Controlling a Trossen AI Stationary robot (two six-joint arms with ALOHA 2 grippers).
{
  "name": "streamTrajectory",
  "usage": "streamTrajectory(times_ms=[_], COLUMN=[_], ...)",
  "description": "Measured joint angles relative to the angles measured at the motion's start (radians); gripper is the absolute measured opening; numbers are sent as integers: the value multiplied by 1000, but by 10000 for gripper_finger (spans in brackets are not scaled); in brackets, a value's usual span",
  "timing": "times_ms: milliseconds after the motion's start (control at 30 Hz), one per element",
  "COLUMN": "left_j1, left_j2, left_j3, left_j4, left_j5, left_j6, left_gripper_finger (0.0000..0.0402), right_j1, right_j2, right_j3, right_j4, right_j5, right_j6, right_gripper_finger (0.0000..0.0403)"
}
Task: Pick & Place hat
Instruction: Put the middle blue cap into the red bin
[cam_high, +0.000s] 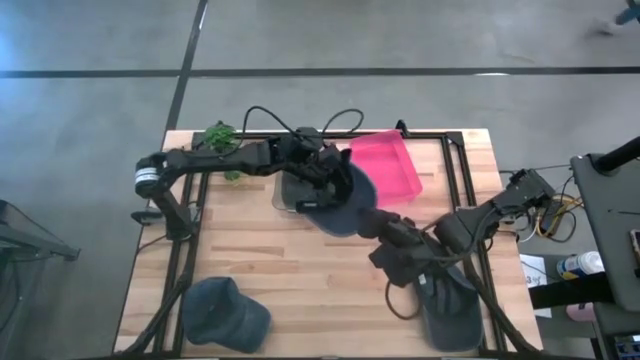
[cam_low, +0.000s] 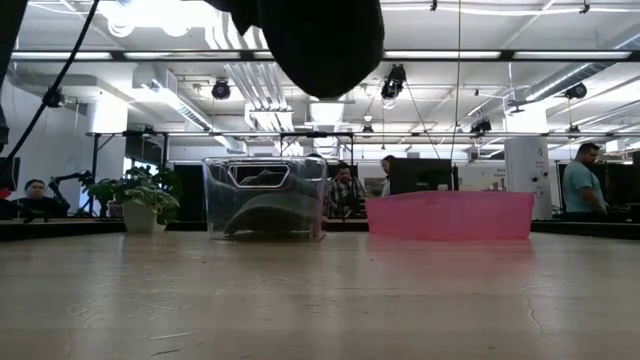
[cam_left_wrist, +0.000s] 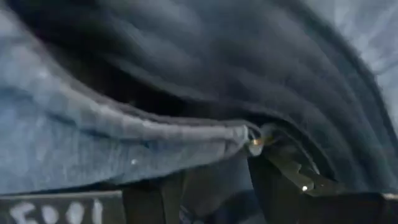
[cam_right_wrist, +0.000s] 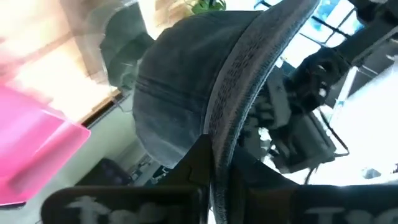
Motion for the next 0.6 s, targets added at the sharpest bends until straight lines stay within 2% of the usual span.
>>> streamTrajectory(times_ms=[100, 233, 367, 600], left_j1=[-26, -64, -77, -77], left_j2=[31, 44, 27, -16], left_j3=[0, 8, 9, 15], left_j4=[19, 18, 6, -51], left_j5=[41, 45, -18, -54], left_j6=[-39, -49, -45, -30], left_gripper_finger=[168, 168, 167, 167], right_j1=[-17, -28, -29, -29], right_j2=[12, 20, 27, 29], right_j3=[0, 0, 0, 0], right_j4=[32, 36, 46, 52], right_j5=[-4, -8, -4, 7], right_j6=[-26, -34, -38, -40], right_gripper_finger=[13, 13, 13, 13])
